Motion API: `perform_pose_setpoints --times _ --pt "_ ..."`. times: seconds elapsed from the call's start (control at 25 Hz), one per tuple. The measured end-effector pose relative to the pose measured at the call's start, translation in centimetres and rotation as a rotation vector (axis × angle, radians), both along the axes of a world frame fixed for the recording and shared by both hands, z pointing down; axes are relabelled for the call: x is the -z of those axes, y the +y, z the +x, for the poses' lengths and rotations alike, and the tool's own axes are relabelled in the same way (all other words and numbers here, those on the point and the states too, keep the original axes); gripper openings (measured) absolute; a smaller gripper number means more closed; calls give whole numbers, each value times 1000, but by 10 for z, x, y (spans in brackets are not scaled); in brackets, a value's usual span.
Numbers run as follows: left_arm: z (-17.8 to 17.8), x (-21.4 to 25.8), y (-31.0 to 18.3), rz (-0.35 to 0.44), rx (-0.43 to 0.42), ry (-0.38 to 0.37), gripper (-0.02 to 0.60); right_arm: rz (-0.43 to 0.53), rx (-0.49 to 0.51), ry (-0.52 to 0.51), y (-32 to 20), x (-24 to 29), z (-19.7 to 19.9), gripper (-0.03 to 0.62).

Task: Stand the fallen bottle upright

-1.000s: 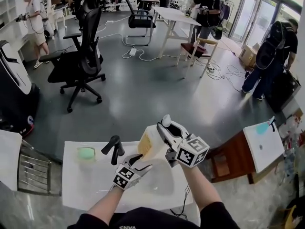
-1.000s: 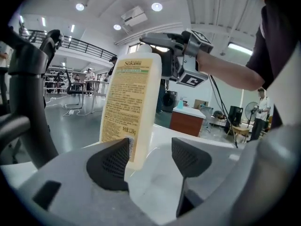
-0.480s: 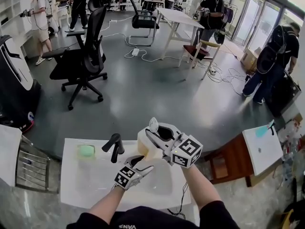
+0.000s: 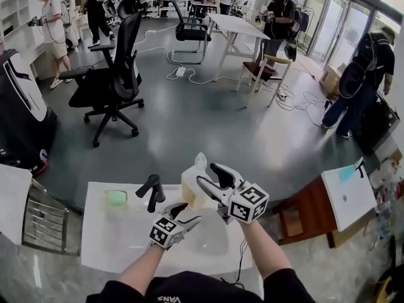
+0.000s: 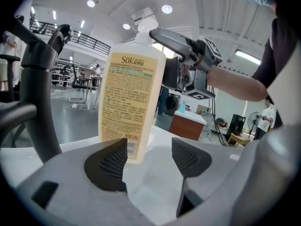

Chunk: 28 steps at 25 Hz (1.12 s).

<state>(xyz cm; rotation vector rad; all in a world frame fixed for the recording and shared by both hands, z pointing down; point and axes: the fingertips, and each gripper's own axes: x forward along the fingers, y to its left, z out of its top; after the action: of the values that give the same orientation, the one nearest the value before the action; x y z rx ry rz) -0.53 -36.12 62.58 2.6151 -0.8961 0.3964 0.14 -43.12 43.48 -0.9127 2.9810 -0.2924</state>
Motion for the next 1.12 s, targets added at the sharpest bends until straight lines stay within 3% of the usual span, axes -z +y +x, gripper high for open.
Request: perform_pose_setpoints --times 0.44,0.8,1.12 --pt "-22 71 23 148 88 80 298 1 -136 -121 61 18 72 255" --pt "-19 124 82 263 103 125 298 -30 -251 -192 138 9 122 237" --pt "-20 157 138 328 129 156 296 -42 -312 -235 203 4 142 198"
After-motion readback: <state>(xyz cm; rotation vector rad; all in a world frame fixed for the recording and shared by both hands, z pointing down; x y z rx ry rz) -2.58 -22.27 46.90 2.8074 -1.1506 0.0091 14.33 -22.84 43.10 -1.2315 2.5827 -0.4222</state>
